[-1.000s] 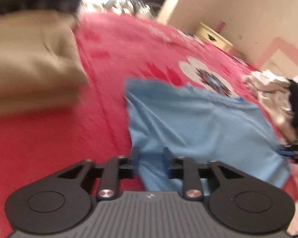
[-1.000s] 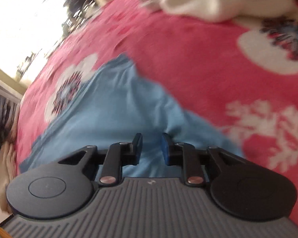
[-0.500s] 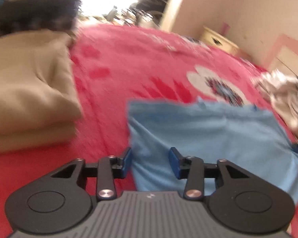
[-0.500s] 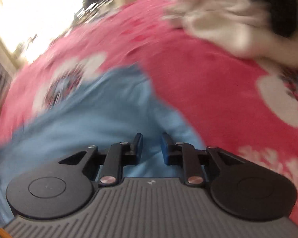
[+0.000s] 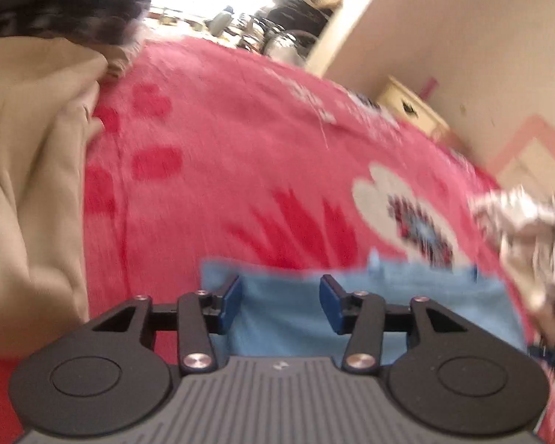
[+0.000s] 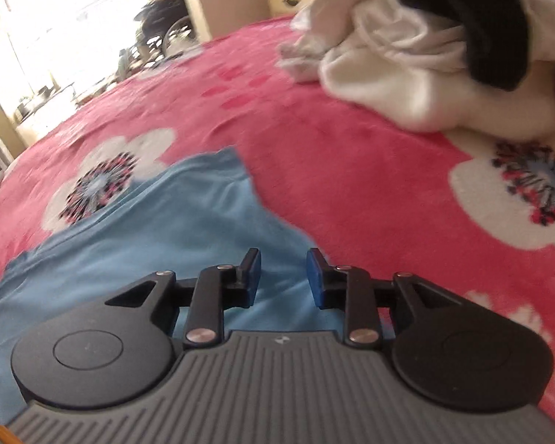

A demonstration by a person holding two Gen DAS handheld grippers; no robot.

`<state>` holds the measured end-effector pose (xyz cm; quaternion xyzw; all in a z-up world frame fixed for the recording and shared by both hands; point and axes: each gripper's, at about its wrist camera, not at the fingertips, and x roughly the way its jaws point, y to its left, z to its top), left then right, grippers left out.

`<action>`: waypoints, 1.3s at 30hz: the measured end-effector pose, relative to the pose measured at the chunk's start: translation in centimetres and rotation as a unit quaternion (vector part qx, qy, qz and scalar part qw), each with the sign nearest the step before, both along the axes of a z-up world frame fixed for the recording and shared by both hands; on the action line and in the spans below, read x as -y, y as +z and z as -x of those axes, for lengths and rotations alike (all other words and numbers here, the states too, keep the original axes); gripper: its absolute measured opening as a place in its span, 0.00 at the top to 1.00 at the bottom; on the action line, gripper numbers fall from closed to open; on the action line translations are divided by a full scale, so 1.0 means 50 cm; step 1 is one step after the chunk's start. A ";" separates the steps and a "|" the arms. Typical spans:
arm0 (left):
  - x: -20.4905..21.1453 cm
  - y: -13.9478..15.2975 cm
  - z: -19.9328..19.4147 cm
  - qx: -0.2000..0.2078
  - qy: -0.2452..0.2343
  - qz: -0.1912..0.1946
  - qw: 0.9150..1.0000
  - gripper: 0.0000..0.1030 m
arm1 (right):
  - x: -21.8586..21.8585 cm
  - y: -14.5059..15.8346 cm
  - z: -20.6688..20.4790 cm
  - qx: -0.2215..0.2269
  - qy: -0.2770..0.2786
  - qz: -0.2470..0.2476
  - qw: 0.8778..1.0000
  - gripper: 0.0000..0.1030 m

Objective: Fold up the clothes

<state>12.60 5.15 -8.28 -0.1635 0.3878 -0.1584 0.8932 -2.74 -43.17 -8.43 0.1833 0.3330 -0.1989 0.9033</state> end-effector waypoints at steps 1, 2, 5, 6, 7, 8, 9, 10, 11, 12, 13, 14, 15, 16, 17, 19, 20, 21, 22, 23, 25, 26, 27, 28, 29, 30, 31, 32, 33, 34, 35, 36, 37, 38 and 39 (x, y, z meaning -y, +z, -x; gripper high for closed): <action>-0.002 0.010 -0.006 0.008 0.008 0.002 1.000 0.46 | 0.000 0.004 0.004 0.005 -0.003 0.010 1.000 0.74; -0.002 0.017 -0.009 0.011 0.009 0.005 1.000 0.46 | 0.001 0.007 0.007 0.011 -0.004 0.021 1.000 0.74; 0.010 0.031 -0.008 0.015 -0.002 0.014 1.000 0.45 | -0.003 0.011 0.004 0.028 0.009 0.032 0.999 0.74; 0.015 0.034 -0.006 0.015 -0.007 0.017 1.000 0.44 | -0.007 0.010 -0.002 0.032 0.021 0.029 0.999 0.74; 0.024 0.034 -0.003 0.014 -0.015 0.013 1.000 0.44 | -0.012 0.010 -0.008 0.035 0.034 0.025 0.998 0.74; 0.034 0.032 -0.001 0.012 -0.023 0.006 1.000 0.43 | -0.014 0.008 -0.019 0.036 0.053 0.012 0.998 0.74; 0.043 0.029 -0.001 0.009 -0.030 -0.002 0.999 0.43 | -0.017 0.006 -0.032 0.036 0.072 0.003 0.997 0.74; 0.052 0.024 -0.001 0.006 -0.037 -0.011 0.999 0.43 | -0.018 0.007 -0.050 0.033 0.093 0.000 0.995 0.74; 0.060 0.016 0.000 0.001 -0.040 -0.022 0.999 0.43 | -0.022 0.008 -0.069 0.029 0.108 0.006 0.994 0.74; 0.066 0.010 0.000 -0.003 -0.041 -0.030 0.999 0.43 | -0.026 0.008 -0.088 0.026 0.123 0.014 0.992 0.73; 0.070 0.005 0.000 -0.006 -0.042 -0.038 0.998 0.43 | -0.023 0.004 -0.110 0.019 0.127 0.013 0.992 0.73; 0.072 0.000 0.003 -0.007 -0.040 -0.041 0.998 0.43 | -0.019 -0.002 -0.133 0.012 0.129 0.010 0.991 0.72; 0.072 -0.004 0.002 -0.007 -0.038 -0.043 0.998 0.43 | -0.010 -0.010 -0.149 0.012 0.119 0.002 0.993 0.72; 0.073 -0.005 0.002 -0.007 -0.036 -0.044 0.998 0.43 | 0.000 -0.019 -0.164 0.014 0.105 -0.007 0.994 0.72; 0.073 -0.005 0.001 -0.007 -0.033 -0.046 0.998 0.43 | 0.010 -0.029 -0.179 0.016 0.092 -0.015 0.996 0.71; 0.073 -0.001 -0.002 -0.006 -0.026 -0.048 0.998 0.43 | 0.022 -0.035 -0.197 0.021 0.058 -0.021 0.998 0.71; 0.070 0.002 -0.004 -0.006 -0.023 -0.049 0.999 0.43 | 0.023 -0.030 -0.197 0.025 0.035 -0.017 0.999 0.70; 0.067 0.006 -0.005 -0.006 -0.019 -0.048 0.999 0.43 | 0.020 -0.022 -0.189 0.030 0.026 -0.013 0.999 0.70; 0.063 0.011 -0.002 -0.005 -0.015 -0.046 0.999 0.43 | 0.015 -0.015 -0.179 0.034 0.020 -0.010 0.999 0.70; 0.059 0.016 0.002 -0.003 -0.012 -0.043 0.999 0.42 | 0.006 -0.006 -0.164 0.038 0.023 -0.008 0.999 0.70; 0.051 0.029 0.011 0.002 -0.004 -0.038 0.999 0.41 | -0.014 0.014 -0.133 0.045 0.035 -0.005 0.998 0.70; 0.046 0.038 0.020 0.007 0.002 -0.035 0.999 0.38 | -0.028 0.029 -0.118 0.051 0.046 -0.002 0.998 0.69; 0.041 0.046 0.031 0.011 0.010 -0.030 0.999 0.34 | -0.043 0.044 -0.104 0.057 0.057 0.000 0.997 0.68; 0.038 0.054 0.043 0.014 0.015 -0.027 0.999 0.32 | -0.058 0.060 -0.091 0.064 0.069 0.000 0.996 0.67; 0.036 0.062 0.055 0.016 0.020 -0.024 0.999 0.31 | -0.072 0.077 -0.079 0.072 0.082 -0.002 0.994 0.61; 0.033 0.069 0.068 0.018 0.024 -0.020 0.999 0.31 | -0.089 0.091 -0.069 0.078 0.095 -0.007 0.992 0.55; 0.032 0.076 0.082 0.019 0.022 -0.019 0.999 0.31 | -0.104 0.105 -0.059 0.084 0.110 -0.012 0.990 0.53; 0.032 0.084 0.097 0.020 0.018 -0.018 0.999 0.31 | -0.124 0.119 -0.045 0.090 0.127 -0.015 0.988 0.52; 0.031 0.091 0.112 0.020 0.015 -0.017 1.000 0.30 | -0.142 0.130 -0.031 0.097 0.138 -0.021 0.985 0.48; 0.029 0.098 0.129 0.023 0.012 -0.016 1.000 0.29 | -0.158 0.139 -0.018 0.104 0.149 -0.028 0.983 0.46; 0.027 0.105 0.146 0.026 0.010 -0.014 1.000 0.27 | -0.177 0.148 -0.003 0.109 0.161 -0.038 0.980 0.40; 0.025 0.112 0.164 0.029 0.007 -0.012 0.999 0.26 | -0.194 0.155 0.010 0.110 0.169 -0.047 0.978 0.33; 0.022 0.117 0.181 0.030 0.008 -0.007 0.999 0.25 | -0.210 0.161 0.023 0.109 0.176 -0.055 0.977 0.29; 0.018 0.122 0.199 0.032 0.009 -0.002 0.999 0.22 | -0.227 0.167 0.035 0.109 0.183 -0.063 0.975 0.21; 0.015 0.125 0.213 0.032 0.009 0.001 0.999 0.21 | -0.242 0.170 0.047 0.110 0.188 -0.066 0.974 0.18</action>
